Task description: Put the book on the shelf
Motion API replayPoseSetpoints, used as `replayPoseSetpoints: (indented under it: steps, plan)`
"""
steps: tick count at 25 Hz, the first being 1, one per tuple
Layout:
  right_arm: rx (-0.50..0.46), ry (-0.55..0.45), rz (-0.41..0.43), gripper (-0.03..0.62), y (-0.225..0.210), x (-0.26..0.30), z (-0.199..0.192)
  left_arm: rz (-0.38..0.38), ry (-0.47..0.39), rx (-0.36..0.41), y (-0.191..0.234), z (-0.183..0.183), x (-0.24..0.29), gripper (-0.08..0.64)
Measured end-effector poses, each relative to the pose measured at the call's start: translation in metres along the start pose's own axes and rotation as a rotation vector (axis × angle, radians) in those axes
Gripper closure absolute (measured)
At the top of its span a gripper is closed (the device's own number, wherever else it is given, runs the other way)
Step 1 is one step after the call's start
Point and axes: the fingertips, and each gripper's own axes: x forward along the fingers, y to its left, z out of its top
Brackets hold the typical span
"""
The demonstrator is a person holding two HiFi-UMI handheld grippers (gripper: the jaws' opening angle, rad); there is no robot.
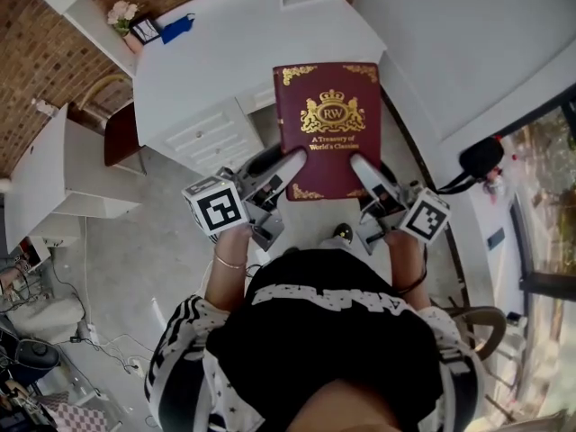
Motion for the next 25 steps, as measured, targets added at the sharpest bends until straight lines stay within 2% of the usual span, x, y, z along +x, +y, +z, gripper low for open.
replayPoseSetpoints:
  steps: [18, 25]
  plan:
    - [0.019, 0.055, 0.074, 0.333, -0.008, 0.004, 0.005, 0.067, -0.053, 0.029, -0.001, -0.002, 0.002, 0.304]
    - [0.024, 0.067, 0.081, 0.331, -0.024, -0.006, 0.027, 0.085, -0.061, 0.022, -0.002, -0.008, 0.028, 0.304]
